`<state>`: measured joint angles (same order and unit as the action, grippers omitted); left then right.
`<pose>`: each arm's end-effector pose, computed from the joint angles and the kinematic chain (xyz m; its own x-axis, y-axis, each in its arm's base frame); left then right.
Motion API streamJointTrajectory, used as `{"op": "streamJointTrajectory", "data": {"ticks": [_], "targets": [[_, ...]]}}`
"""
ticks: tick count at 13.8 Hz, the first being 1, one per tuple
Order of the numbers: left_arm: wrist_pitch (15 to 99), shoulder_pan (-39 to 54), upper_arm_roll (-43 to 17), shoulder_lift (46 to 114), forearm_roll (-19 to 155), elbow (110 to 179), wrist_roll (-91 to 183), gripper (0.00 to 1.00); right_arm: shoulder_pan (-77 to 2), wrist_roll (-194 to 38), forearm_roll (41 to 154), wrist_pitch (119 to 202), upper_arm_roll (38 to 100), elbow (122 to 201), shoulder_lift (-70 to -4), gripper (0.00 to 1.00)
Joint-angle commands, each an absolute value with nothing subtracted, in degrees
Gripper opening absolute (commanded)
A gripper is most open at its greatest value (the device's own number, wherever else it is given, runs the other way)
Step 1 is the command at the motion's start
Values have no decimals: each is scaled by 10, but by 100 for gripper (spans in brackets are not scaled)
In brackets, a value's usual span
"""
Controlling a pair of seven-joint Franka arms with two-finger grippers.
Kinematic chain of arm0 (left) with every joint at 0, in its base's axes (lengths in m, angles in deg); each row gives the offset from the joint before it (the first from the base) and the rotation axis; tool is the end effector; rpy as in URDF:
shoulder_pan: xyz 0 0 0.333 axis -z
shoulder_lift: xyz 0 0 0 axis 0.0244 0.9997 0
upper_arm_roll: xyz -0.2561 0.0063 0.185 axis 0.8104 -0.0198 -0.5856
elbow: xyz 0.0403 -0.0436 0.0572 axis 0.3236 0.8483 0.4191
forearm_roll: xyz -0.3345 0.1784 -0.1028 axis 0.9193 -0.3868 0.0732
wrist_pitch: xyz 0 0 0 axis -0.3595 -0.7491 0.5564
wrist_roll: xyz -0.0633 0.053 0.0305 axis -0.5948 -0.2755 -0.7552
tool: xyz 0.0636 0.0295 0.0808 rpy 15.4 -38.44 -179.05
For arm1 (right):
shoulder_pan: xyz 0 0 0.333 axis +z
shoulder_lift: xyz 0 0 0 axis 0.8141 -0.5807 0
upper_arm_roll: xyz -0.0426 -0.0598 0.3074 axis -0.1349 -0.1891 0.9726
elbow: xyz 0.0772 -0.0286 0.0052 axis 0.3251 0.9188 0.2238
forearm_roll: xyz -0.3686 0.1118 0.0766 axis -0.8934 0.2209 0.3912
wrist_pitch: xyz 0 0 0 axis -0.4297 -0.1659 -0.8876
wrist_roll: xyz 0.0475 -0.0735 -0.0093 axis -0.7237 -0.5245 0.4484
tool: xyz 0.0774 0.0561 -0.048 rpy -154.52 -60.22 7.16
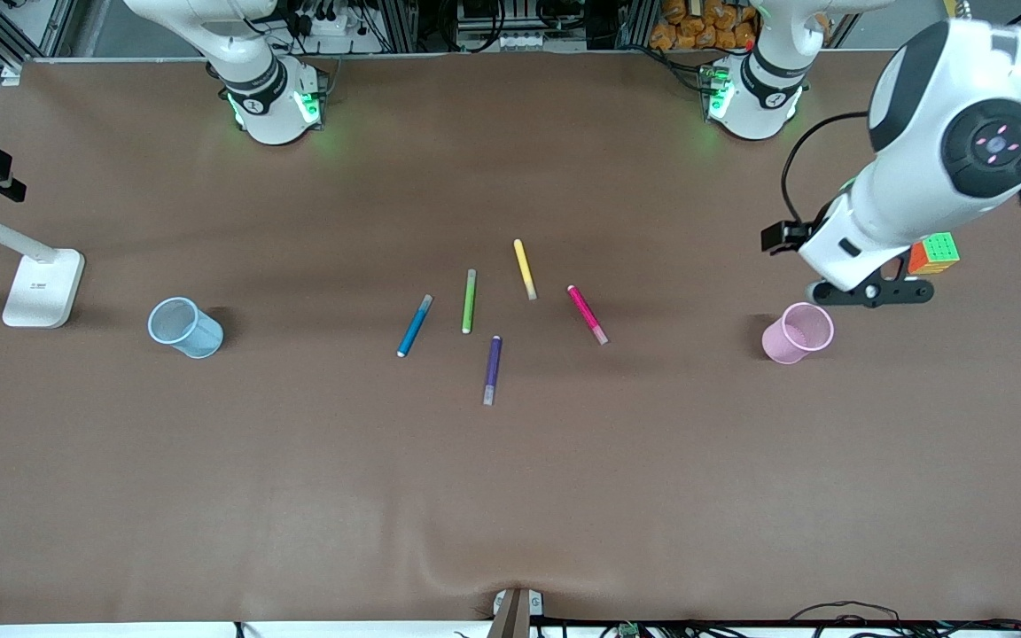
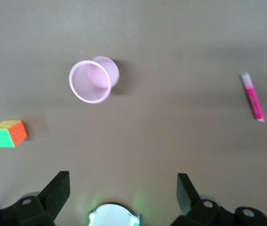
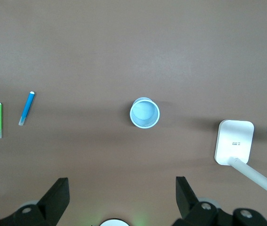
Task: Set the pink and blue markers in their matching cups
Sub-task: 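Move the left gripper over the pink cup toward the markers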
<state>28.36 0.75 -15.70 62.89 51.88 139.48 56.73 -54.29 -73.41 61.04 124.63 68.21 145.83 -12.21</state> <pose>0.5587 -0.1543 0.5013 0.9764 -0.0056 -0.2159 -0.0380 -0.9885 -0.1465 0.5250 -0.0549 0.6756 0.9972 0.0635 -0.0396 0.0628 -0.9979 -0.0166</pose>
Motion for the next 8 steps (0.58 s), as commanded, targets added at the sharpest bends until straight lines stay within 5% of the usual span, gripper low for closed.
{"op": "streamJointTrajectory", "data": {"ticks": [1, 8], "targets": [[307, 22, -152, 656, 492, 1392, 604, 100, -549, -730, 607, 1242, 686, 1456, -122, 100], [310, 49, -148, 741, 572, 1387, 760, 100, -549, -730, 607, 1242, 686, 1456, -122, 100]]}}
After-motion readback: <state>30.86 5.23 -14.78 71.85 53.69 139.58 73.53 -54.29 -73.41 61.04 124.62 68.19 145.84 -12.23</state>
